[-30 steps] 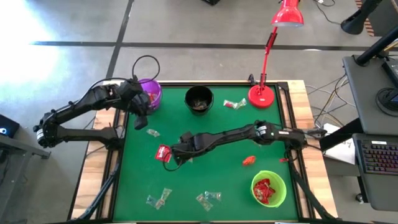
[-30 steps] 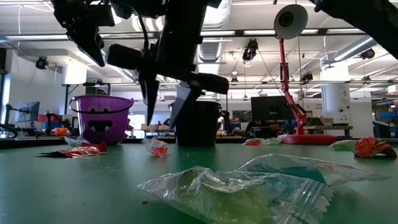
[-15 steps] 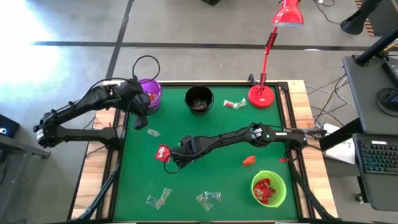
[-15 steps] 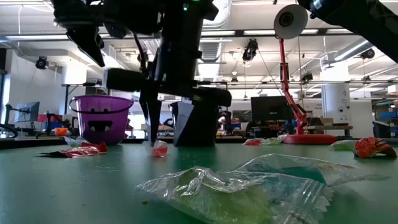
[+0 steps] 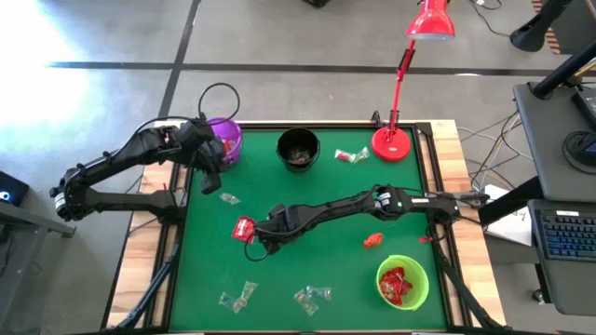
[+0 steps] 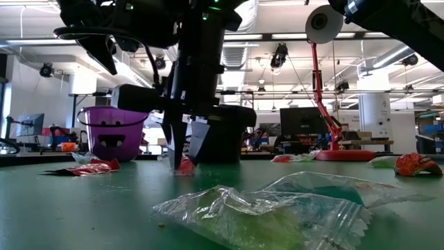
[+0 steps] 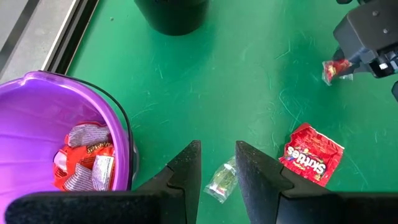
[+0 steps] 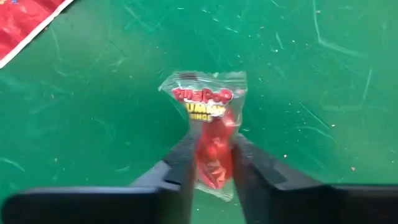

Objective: Sort candy
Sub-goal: Put the bottom red gummy into the black bucket

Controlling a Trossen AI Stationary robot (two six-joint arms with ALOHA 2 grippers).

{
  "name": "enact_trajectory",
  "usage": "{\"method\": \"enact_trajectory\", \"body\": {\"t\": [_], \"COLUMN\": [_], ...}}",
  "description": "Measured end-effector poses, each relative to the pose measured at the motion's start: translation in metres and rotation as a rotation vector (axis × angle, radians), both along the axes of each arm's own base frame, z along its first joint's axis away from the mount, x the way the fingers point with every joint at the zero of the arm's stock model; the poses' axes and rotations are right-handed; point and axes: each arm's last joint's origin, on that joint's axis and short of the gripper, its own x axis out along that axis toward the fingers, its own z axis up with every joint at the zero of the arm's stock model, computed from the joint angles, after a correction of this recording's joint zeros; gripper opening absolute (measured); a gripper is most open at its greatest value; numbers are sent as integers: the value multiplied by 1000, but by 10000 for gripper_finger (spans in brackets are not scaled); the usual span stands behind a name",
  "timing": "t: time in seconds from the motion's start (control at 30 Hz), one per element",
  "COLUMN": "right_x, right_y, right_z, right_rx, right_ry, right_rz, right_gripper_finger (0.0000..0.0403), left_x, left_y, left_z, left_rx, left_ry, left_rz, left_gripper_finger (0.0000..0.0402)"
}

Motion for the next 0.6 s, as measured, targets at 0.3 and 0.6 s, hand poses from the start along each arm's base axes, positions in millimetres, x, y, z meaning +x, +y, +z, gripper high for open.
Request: {"method": "enact_trajectory", "body": {"t": [0.3, 0.6], "right_x": [-2, -17], "right_y": [1, -1], "right_z": [9, 65], "right_rx": [22, -49], "right_ry": [0, -32], "right_rz": [29, 33], "right_gripper_finger": [14, 13], "left_x": [0, 0], "left_y": [0, 0], "left_z": [0, 0], "left_rx": [-1, -1], "left_ry": [1, 2], "left_rz": [0, 1], "left_gripper_finger": [82, 82]}}
